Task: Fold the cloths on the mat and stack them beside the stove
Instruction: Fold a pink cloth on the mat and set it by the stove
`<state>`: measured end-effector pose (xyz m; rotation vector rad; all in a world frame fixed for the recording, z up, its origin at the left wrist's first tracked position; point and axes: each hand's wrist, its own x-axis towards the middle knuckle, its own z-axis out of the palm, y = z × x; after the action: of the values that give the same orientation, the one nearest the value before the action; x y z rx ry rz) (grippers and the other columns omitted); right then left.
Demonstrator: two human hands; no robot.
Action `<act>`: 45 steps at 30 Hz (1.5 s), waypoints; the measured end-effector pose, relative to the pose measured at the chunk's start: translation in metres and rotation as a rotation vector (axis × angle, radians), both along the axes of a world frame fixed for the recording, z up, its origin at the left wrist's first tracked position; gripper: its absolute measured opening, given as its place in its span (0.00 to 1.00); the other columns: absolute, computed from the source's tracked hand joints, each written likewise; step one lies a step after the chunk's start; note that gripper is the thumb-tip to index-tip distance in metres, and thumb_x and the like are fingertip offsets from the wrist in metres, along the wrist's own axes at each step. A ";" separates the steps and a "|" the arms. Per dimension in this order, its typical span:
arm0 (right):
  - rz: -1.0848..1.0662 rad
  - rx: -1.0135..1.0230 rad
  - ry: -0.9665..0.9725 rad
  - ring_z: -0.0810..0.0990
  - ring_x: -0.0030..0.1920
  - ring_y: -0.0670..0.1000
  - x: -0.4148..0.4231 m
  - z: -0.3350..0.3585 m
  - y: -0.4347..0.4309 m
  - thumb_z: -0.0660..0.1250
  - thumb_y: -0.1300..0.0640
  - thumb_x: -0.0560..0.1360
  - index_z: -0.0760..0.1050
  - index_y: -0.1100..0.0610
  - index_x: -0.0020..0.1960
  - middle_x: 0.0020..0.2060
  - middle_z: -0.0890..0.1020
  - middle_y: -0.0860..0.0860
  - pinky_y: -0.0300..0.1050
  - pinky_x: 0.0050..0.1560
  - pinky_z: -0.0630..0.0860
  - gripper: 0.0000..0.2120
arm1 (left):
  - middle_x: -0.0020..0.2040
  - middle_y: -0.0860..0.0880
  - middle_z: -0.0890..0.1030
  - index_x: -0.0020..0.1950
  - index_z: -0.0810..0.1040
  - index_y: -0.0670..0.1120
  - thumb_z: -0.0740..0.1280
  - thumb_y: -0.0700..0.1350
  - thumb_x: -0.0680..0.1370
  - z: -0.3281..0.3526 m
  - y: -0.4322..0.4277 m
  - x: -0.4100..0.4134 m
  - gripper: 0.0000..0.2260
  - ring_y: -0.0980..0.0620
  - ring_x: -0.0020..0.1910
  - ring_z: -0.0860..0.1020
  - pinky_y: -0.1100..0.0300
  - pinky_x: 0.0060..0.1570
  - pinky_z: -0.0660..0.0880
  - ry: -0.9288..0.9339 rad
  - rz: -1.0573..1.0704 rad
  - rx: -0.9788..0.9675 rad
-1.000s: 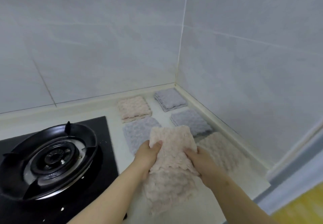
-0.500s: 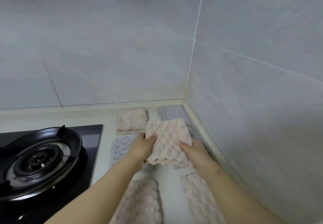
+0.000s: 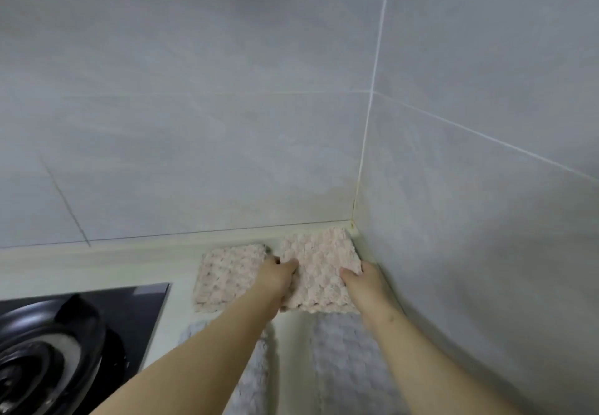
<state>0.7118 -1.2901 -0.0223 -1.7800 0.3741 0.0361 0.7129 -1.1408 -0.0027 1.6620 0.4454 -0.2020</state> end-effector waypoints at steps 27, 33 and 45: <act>0.390 -1.075 -0.077 0.44 0.77 0.50 0.092 -0.044 -0.001 0.47 0.52 0.82 0.46 0.54 0.77 0.77 0.45 0.51 0.47 0.75 0.46 0.25 | 0.75 0.47 0.55 0.74 0.55 0.55 0.56 0.50 0.79 -0.061 -0.019 0.085 0.24 0.44 0.73 0.55 0.49 0.69 0.58 -0.379 -0.402 1.097; 0.470 -1.216 -0.025 0.44 0.77 0.49 0.098 -0.056 -0.005 0.43 0.50 0.82 0.43 0.55 0.77 0.77 0.45 0.51 0.48 0.75 0.39 0.26 | 0.78 0.55 0.44 0.76 0.51 0.56 0.48 0.62 0.79 -0.080 -0.019 0.094 0.27 0.48 0.75 0.35 0.42 0.72 0.37 -0.227 -0.586 1.123; 0.451 -1.222 0.085 0.46 0.77 0.50 0.090 -0.048 0.002 0.43 0.48 0.81 0.44 0.54 0.77 0.77 0.48 0.52 0.52 0.75 0.40 0.26 | 0.78 0.52 0.44 0.77 0.47 0.54 0.47 0.59 0.79 -0.077 -0.022 0.091 0.27 0.45 0.75 0.35 0.42 0.72 0.36 -0.149 -0.601 1.139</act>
<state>0.8017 -1.2879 -0.0707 -3.0538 -0.0005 0.2440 0.8043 -1.1631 -0.0801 2.8894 -0.1354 -0.2844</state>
